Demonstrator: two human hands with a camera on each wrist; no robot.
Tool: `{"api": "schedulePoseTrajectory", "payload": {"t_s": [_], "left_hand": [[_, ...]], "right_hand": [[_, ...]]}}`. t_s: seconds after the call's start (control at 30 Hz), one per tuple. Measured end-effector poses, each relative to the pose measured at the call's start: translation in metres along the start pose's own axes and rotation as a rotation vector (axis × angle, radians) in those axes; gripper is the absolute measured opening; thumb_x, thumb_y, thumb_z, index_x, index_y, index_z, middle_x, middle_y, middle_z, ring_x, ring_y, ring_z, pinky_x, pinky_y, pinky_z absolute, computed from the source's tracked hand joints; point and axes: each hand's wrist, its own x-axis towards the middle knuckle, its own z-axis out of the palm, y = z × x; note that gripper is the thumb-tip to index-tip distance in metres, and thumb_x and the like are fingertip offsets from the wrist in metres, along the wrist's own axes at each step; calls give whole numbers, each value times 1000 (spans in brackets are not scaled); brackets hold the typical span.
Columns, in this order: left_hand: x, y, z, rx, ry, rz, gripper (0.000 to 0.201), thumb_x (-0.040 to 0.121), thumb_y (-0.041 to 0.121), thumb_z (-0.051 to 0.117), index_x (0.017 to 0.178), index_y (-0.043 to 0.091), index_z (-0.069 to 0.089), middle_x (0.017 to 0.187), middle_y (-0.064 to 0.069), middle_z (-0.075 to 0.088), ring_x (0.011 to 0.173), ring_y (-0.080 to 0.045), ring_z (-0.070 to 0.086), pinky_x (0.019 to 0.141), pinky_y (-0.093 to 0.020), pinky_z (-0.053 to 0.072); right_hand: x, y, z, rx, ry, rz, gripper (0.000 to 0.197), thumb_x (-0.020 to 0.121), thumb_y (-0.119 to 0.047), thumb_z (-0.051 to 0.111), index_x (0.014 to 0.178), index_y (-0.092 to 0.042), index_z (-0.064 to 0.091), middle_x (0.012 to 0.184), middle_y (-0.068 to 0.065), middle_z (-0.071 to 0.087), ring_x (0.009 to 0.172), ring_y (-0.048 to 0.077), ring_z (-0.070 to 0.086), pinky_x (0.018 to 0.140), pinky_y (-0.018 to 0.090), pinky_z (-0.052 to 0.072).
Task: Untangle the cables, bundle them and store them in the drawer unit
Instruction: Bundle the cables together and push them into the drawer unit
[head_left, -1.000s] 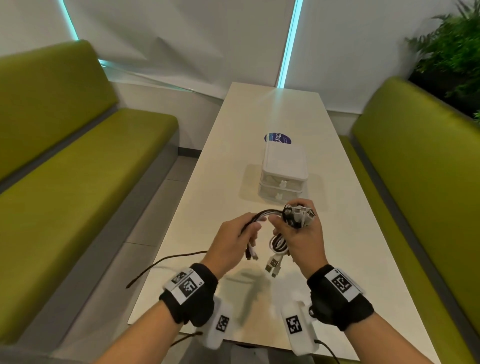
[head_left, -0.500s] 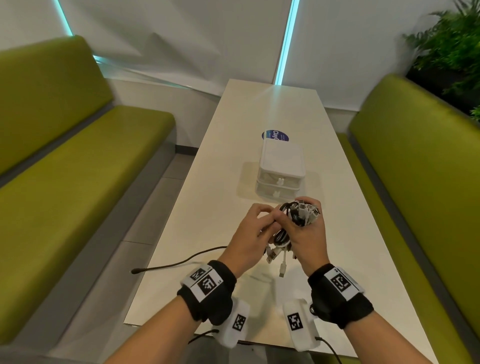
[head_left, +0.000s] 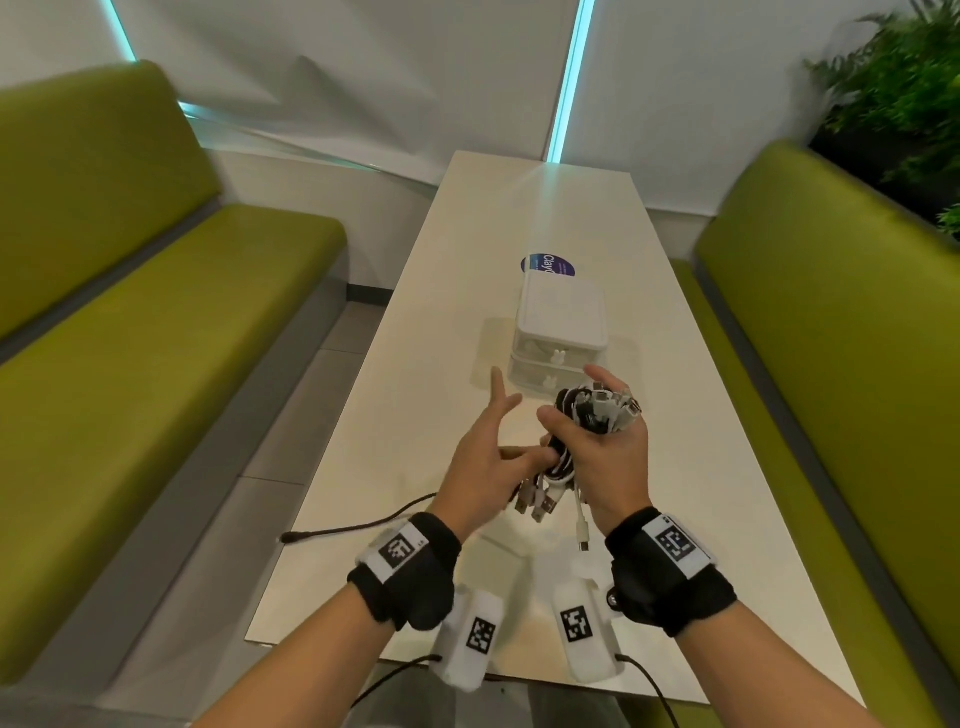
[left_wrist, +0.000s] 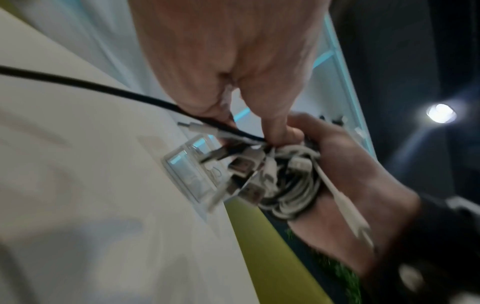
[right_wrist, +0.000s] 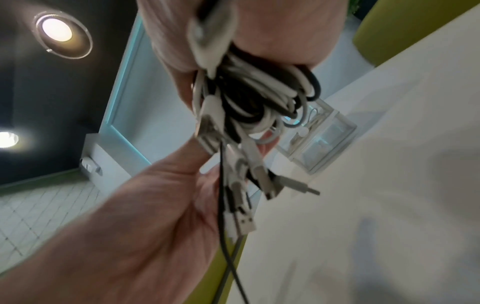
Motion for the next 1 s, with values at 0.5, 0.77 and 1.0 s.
{"api": "schedulePoseTrajectory", "payload": {"t_s": [0.5,0.77,1.0], "left_hand": [[-5,-7,-33,350,-361,-29,42,92,50,56,131,33,52,99,12,65,66,-5,62,72,-21,51],[-2,-16,-76,659,-234,-72,16,96,37,56,95,33,72,70,9,69,53,-1,48,59,-20,39],[-1,4,-115,885,23,-142,38,92,56,52,73,27,69,49,5,48,44,-8,39,45,-20,25]], "right_hand": [[9,1,4,-41,110,-205,42,79,-3,76,111,-11,50,88,25,60,56,29,59,52,35,54],[11,6,-11,-423,93,-365,45,77,-10,79,105,-28,49,78,-20,61,74,-5,62,68,16,52],[5,13,-15,-780,-24,-361,70,67,0,74,114,-41,40,82,-11,65,71,22,65,67,35,57]]}}
